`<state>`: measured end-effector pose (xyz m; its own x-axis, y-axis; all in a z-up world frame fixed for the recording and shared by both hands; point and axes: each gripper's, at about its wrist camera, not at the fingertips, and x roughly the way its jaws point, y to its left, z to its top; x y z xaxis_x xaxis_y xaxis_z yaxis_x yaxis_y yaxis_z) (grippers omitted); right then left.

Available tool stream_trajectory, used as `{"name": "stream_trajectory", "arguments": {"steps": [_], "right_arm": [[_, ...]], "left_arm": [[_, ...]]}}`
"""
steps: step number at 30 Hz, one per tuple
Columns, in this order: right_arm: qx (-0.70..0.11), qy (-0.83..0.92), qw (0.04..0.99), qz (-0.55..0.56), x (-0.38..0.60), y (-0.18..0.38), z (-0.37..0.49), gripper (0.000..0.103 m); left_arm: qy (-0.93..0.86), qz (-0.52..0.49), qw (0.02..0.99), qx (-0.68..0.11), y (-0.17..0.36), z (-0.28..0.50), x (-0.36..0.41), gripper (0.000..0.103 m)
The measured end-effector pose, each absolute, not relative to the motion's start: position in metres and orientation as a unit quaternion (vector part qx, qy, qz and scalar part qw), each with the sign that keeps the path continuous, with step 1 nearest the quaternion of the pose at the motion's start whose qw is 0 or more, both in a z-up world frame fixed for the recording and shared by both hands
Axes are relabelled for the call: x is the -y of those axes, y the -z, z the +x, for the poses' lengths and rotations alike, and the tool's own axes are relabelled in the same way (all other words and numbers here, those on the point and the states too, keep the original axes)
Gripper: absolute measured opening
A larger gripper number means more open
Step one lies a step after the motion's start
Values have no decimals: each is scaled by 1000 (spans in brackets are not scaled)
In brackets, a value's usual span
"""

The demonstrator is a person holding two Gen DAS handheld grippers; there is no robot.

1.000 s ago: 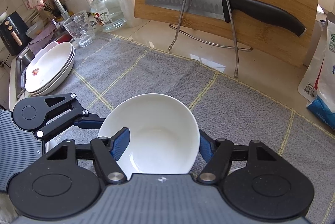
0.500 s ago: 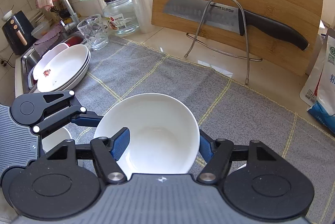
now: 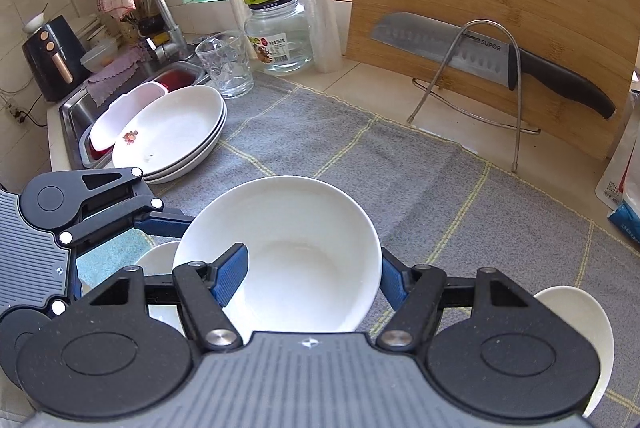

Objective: Organize plates and bowls
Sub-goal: 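Carry the held bowl with the right gripper toward the remaining bowl, then lower the held white bowl into the other bowl and open the right gripper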

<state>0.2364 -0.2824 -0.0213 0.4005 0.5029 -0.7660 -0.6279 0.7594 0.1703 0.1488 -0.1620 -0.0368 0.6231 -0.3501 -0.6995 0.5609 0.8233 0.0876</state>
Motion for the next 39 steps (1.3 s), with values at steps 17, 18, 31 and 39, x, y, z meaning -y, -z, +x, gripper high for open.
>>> {"name": "stream_trajectory", "arguments": {"steps": [17,18,31,39], "right_arm": [[-424,-363,826,-80,230,18,194,74],[-424,-363,826,-80,228,18,193,74],[-446,-353,820,-71,213,34,179,74],[-455,-348,817,-69,210,43,176,74]], "left_arm": [[245,144,890,-356,30,106,113,79],[245,144,890,-357,30,105,111,79],[262,149,877,-375,39,94,97,79],[268,154,870,-385,45,92,97,79]]}}
